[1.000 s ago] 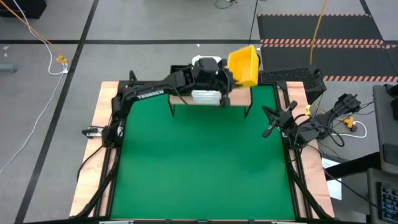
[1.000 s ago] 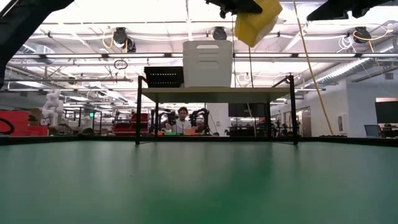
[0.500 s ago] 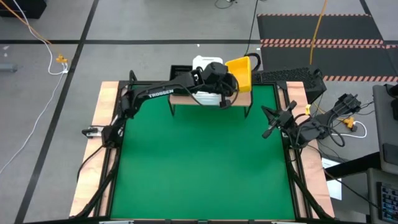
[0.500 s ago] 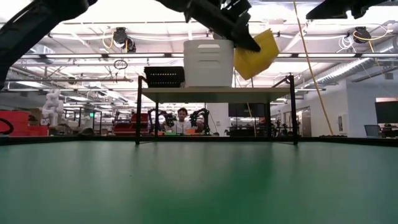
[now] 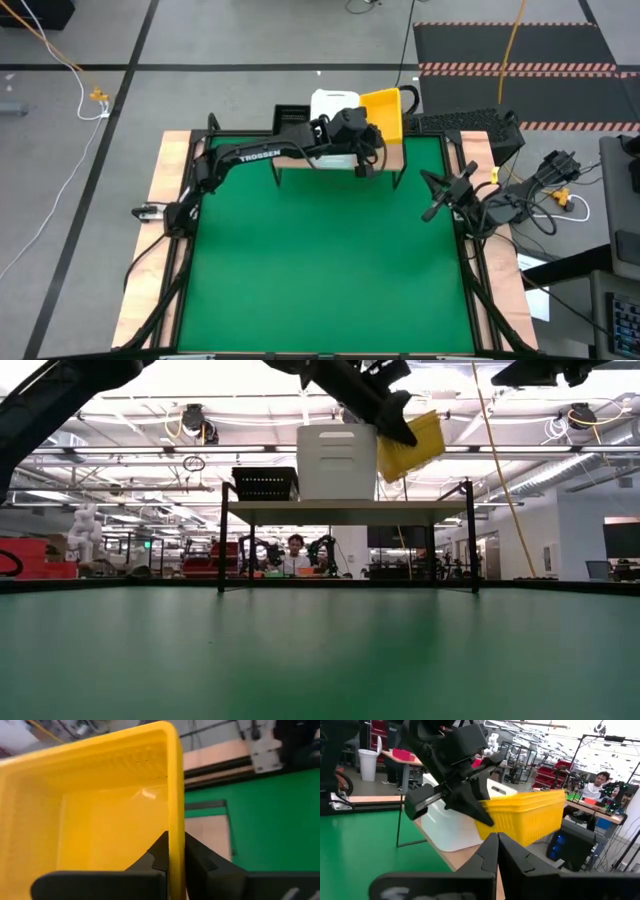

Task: Stack baskets on shelf by color
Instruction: Put the stacked yellow bins on the shelf

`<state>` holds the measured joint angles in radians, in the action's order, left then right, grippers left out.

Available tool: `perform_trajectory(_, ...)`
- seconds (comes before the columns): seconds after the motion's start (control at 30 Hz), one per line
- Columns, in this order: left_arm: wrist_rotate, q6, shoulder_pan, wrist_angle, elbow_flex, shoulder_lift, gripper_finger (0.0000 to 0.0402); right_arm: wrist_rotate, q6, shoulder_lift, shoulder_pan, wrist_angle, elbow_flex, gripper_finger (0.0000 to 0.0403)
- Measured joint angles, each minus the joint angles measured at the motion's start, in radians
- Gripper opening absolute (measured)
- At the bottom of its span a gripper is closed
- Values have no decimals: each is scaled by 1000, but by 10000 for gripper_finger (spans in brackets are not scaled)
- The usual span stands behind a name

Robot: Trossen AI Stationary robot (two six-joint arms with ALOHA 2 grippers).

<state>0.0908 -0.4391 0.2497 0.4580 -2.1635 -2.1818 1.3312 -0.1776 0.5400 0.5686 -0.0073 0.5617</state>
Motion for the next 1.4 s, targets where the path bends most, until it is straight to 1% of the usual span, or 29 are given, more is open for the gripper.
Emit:
perform_trajectory(0.07,40,-36,-14,-24,2,12,24,0,0,0,0,-11,0,0)
perform_trajectory(0.17,38,-94,-36,-75,2,31,12,0,0,-1,0,-20,0,0)
perform_trajectory(0.27,33,-125,-51,-127,0,37,12,-1,0,-1,0,-23,0,0)
perform_trajectory(0.37,-34,-128,-55,-156,1,32,26,-1,0,0,0,-22,0,0)
perform_trajectory(0.43,-99,-101,-56,-217,10,23,32,-1,1,0,0,-20,0,0)
perform_trajectory(0.53,-163,-83,-51,-275,27,11,23,-2,6,0,0,-20,0,0)
perform_trajectory(0.6,-167,-81,-43,-303,28,-10,12,-1,8,0,0,-19,0,0)
perform_trajectory(0.67,-165,-71,-33,-293,30,-33,11,-2,8,0,0,-17,0,0)
perform_trajectory(0.73,-161,-54,-25,-295,30,-49,20,-5,8,0,0,-14,0,0)
perform_trajectory(0.87,-162,-12,-12,-282,29,-77,38,-54,7,0,0,-7,0,0)
perform_trajectory(0.97,-153,-3,-5,-245,27,-90,30,-54,6,0,0,-4,0,0)
perform_trajectory(1.07,-119,-9,-4,-197,26,-90,14,-54,6,0,0,-4,0,0)
perform_trajectory(1.17,-107,-13,-4,-150,26,-81,11,-54,5,0,0,-4,0,0)
perform_trajectory(1.23,-92,-12,-3,-111,26,-74,20,-54,5,0,0,-4,0,0)
perform_trajectory(1.3,-79,-11,-3,-73,26,-68,37,-54,5,0,0,-4,0,0)
perform_trajectory(1.4,-64,-10,-3,-57,27,-63,59,-54,5,0,0,-4,0,0)
